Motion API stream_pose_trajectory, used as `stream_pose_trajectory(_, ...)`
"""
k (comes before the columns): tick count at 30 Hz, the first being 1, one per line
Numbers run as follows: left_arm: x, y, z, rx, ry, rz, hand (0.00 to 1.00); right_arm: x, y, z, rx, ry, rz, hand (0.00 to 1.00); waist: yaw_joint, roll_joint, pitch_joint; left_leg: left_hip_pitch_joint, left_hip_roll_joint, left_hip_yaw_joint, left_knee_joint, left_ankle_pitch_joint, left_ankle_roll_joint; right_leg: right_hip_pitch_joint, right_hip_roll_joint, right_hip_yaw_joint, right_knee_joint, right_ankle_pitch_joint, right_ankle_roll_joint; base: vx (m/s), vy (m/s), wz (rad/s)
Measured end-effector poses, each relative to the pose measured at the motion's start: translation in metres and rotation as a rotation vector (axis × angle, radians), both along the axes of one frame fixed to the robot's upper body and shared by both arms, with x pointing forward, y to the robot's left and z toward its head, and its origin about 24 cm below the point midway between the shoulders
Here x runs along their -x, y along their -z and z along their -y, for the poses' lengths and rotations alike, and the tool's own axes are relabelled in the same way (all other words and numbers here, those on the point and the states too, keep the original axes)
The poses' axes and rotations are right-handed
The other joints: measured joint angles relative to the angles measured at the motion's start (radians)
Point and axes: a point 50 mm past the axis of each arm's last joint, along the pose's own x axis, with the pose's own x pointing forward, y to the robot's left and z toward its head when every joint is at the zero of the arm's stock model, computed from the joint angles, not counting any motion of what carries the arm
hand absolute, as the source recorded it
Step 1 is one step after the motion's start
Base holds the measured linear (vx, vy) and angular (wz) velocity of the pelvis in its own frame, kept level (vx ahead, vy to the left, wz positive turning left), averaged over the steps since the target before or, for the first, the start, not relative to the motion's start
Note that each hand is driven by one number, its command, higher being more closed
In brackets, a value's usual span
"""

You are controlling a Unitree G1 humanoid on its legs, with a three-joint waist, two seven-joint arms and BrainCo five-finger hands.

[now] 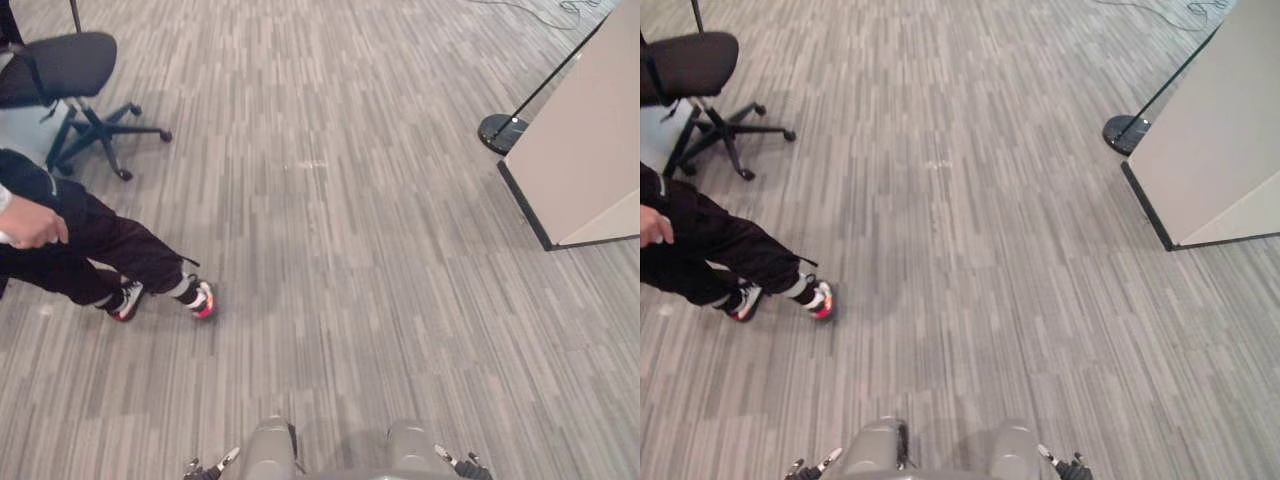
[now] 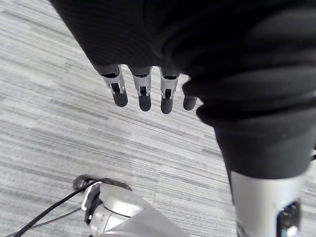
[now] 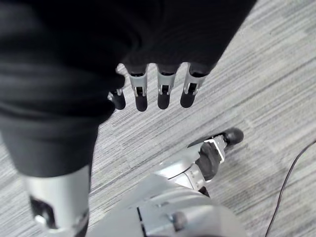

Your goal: Organize washtable

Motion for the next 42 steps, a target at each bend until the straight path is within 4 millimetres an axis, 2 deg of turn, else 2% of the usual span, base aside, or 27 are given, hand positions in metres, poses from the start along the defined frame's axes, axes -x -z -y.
stream_pose_trajectory(1,-0.001,0.0,0.001,0.002,0.01,0.0,0.0,0.0,0.0,0.001,-0.001,0.004,0.004,0.0,-0.002,0.008,0.002,0.022,-0.003,0.001,-0.016,-0.003,0.007,-0.006,0.003,0.006,0.017,0.058,-0.01,0.24,0.149,-0.06)
stream_pose_trajectory(2,-0.002,0.001,0.005,0.008,0.031,0.0,0.0,0.001,-0.001,0.006,0.008,0.019,0.004,0.0,-0.009,0.025,0.011,0.068,0.002,0.001,-0.05,-0.004,0.018,-0.026,0.01,0.017,0.055,0.163,-0.026,0.19,0.103,-0.09)
stream_pose_trajectory(3,-0.003,0.001,0.007,0.012,0.034,0.001,0.0,0.001,-0.001,0.006,0.007,0.025,0.002,0.0,-0.014,0.034,0.015,0.088,0.004,0.004,-0.067,-0.005,0.024,-0.048,0.018,0.017,0.101,0.11,-0.031,0.25,0.075,-0.16)
stream_pose_trajectory(4,-0.007,0.001,0.007,0.015,0.033,0.002,0.0,0.0,-0.001,0.006,0.009,0.021,0.007,0.0,-0.019,0.039,0.018,0.124,0.018,0.005,-0.107,-0.006,0.026,-0.101,0.054,-0.024,0.144,-0.066,-0.061,0.27,-0.012,-0.16)
stream_pose_trajectory(5,-0.004,0.003,0.009,0.024,0.025,-0.009,0.0,0.001,-0.001,0.006,0.008,0.02,0.004,0.0,-0.027,0.043,0.021,0.171,0.037,0.014,-0.149,-0.004,0.028,-0.11,0.084,-0.072,0.071,-0.131,-0.06,0.28,-0.037,-0.16)
stream_pose_trajectory(7,-0.002,0.003,0.009,0.027,0.018,-0.018,0.0,0.003,-0.001,0.006,0.007,0.021,-0.001,0.0,-0.028,0.043,0.021,0.208,0.051,0.034,-0.172,-0.004,0.028,-0.11,0.101,-0.1,-0.069,-0.14,-0.065,0.27,-0.103,-0.16)
stream_pose_trajectory(8,-0.002,0.004,0.01,0.028,0.001,-0.017,0.0,0.002,-0.001,0.006,0.008,0.019,0.0,0.0,-0.028,0.043,0.021,0.225,0.061,0.048,-0.178,-0.006,0.019,-0.105,0.112,-0.12,-0.233,-0.119,-0.075,0.34,-0.177,-0.24)
stream_pose_trajectory(9,-0.001,0.003,0.008,0.024,-0.015,-0.015,0.0,0.003,-0.001,0.002,0.001,0.012,-0.002,0.0,-0.027,0.03,0.018,0.24,0.064,0.064,-0.172,-0.02,-0.008,-0.076,0.114,-0.151,-0.428,0.015,-0.07,0.3,-0.168,-0.21)
stream_pose_trajectory(10,-0.003,0.004,0.009,0.032,-0.025,-0.014,0.0,0.003,-0.002,0.004,0.005,0.008,-0.002,0.0,-0.029,0.038,0.024,0.248,0.078,0.068,-0.167,-0.031,-0.025,-0.045,0.122,-0.163,-0.447,-0.003,-0.048,0.28,-0.158,-0.39)
stream_pose_trajectory(11,-0.005,0.005,0.018,0.051,-0.022,-0.017,0.0,-0.002,-0.005,0.012,0.033,-0.011,0.015,0.0,-0.025,0.082,0.029,0.249,0.126,0.099,-0.165,-0.035,-0.032,-0.029,0.165,-0.18,-0.48,-0.003,-0.056,0.19,-0.115,-0.36)
stream_pose_trajectory(13,-0.006,0.007,0.025,0.066,-0.008,-0.02,0.0,-0.006,-0.007,0.017,0.048,-0.029,0.023,0.0,-0.03,0.108,0.037,0.294,0.142,0.129,-0.199,-0.029,-0.041,-0.028,0.181,-0.207,-0.464,-0.012,-0.069,0.21,-0.099,-0.34)
stream_pose_trajectory(15,-0.009,0.007,0.027,0.066,0.003,-0.014,0.0,-0.007,-0.007,0.018,0.05,-0.029,0.029,0.0,-0.033,0.11,0.042,0.324,0.141,0.155,-0.226,-0.009,-0.072,-0.033,0.176,-0.227,-0.434,-0.021,-0.079,0.17,-0.051,-0.21)
stream_pose_trajectory(18,-0.019,0.004,0.025,0.055,0.022,0.011,0.0,-0.007,-0.007,0.016,0.044,-0.028,0.031,0.0,-0.036,0.096,0.047,0.338,0.108,0.16,-0.253,0.029,-0.074,-0.032,0.139,-0.252,-0.409,-0.044,-0.078,0.05,-0.012,0.02)
stream_pose_trajectory(21,-0.023,0.002,0.021,0.035,0.046,0.022,0.0,-0.007,-0.007,0.015,0.034,-0.03,0.031,0.0,-0.039,0.083,0.048,0.298,0.082,0.146,-0.177,0.036,-0.085,-0.007,0.102,-0.271,-0.434,-0.137,-0.058,0.06,-0.041,0.19)
stream_pose_trajectory(22,-0.024,0.002,0.02,0.031,0.045,0.026,0.0,-0.007,-0.007,0.016,0.034,-0.029,0.031,0.0,-0.047,0.083,0.05,0.254,0.093,0.131,-0.085,0.051,-0.12,0.003,0.097,-0.285,-0.442,-0.143,-0.057,0.08,-0.119,0.43)
stream_pose_trajectory(23,-0.024,0.001,0.017,0.025,0.04,0.03,0.0,-0.006,-0.006,0.014,0.028,-0.027,0.028,0.0,-0.054,0.081,0.052,0.168,0.118,0.095,0.082,0.101,-0.208,0.031,0.095,-0.31,-0.449,-0.153,-0.062,0.07,-0.109,0.4)
stream_pose_trajectory(25,-0.021,0.001,0.019,0.029,0.032,0.027,0.0,-0.006,-0.007,0.016,0.032,-0.029,0.028,0.0,-0.05,0.085,0.054,0.096,0.164,0.091,0.24,0.169,-0.205,0.062,0.115,-0.324,-0.445,-0.168,-0.078,0.09,-0.056,0.14)
stream_pose_trajectory(27,-0.019,0.0,0.016,0.019,0.031,0.032,0.0,-0.011,-0.009,0.014,0.031,-0.028,0.054,0.0,-0.047,0.076,0.049,0.066,0.198,0.097,0.3,0.257,-0.202,0.085,0.133,-0.325,-0.463,-0.176,-0.09,0.13,-0.04,-0.07)
stream_pose_trajectory(28,-0.019,0.0,0.016,0.016,0.032,0.035,0.0,-0.015,-0.009,0.013,0.033,-0.031,0.069,0.0,-0.041,0.071,0.049,0.052,0.214,0.109,0.316,0.249,-0.198,0.09,0.135,-0.318,-0.482,-0.172,-0.096,0.13,-0.041,-0.14)
stream_pose_trajectory(29,-0.02,0.0,0.016,0.015,0.032,0.037,0.0,-0.018,-0.01,0.013,0.031,-0.026,0.077,0.0,-0.037,0.07,0.049,0.051,0.223,0.129,0.304,0.23,-0.169,0.091,0.138,-0.311,-0.491,-0.17,-0.097,0.15,0.002,-0.15)
stream_pose_trajectory(30,-0.02,-0.001,0.014,0.01,0.033,0.038,0.0,-0.021,-0.01,0.013,0.028,-0.015,0.089,0.0,-0.03,0.069,0.049,0.051,0.24,0.17,0.227,0.155,-0.133,0.096,0.141,-0.302,-0.513,-0.163,-0.1,0.12,0.033,-0.13)
stream_pose_trajectory(32,-0.019,-0.001,0.011,0.003,0.031,0.036,0.0,-0.026,-0.01,0.011,0.015,0.013,0.1,0.0,-0.021,0.056,0.047,0.066,0.232,0.178,0.035,0.118,-0.122,0.103,0.133,-0.292,-0.538,-0.15,-0.091,0.11,0.103,-0.17)
stream_pose_trajectory(33,-0.019,-0.001,0.008,-0.003,0.034,0.033,0.0,-0.024,-0.008,0.01,0.002,0.021,0.09,0.0,-0.018,0.047,0.045,0.083,0.218,0.17,-0.09,0.123,-0.121,0.105,0.125,-0.283,-0.539,-0.147,-0.086,0.08,0.195,-0.29)
stream_pose_trajectory(34,-0.017,0.0,0.01,0.002,0.038,0.022,0.0,-0.022,-0.007,0.01,-0.007,0.032,0.087,0.0,-0.013,0.051,0.041,0.113,0.192,0.143,-0.259,0.172,-0.108,0.109,0.124,-0.274,-0.544,-0.142,-0.07,0.05,0.199,-0.38)
stream_pose_trajectory(35,-0.016,0.001,0.01,0.006,0.042,0.014,0.0,-0.021,-0.005,0.012,-0.009,0.038,0.076,0.0,-0.008,0.044,0.031,0.135,0.176,0.14,-0.306,0.199,-0.128,0.111,0.124,-0.257,-0.556,-0.139,-0.049,0.05,0.168,-0.31)
stream_pose_trajectory(39,-0.015,-0.001,-0.004,-0.03,0.15,-0.021,0.0,-0.008,0.002,-0.002,-0.058,0.048,0.014,0.0,-0.022,-0.011,-0.006,0.138,0.108,0.147,-0.333,0.207,-0.114,0.158,0.073,-0.252,-0.674,-0.084,-0.002,0.1,0.194,0.04)
stream_pose_trajectory(42,-0.018,-0.002,-0.005,-0.048,0.231,-0.036,0.0,-0.012,0.002,-0.005,-0.058,0.018,0.008,0.0,-0.028,-0.016,-0.011,0.145,0.093,0.15,-0.338,0.207,-0.114,0.177,0.062,-0.248,-0.71,-0.066,-0.002,0.06,0.102,0.03)
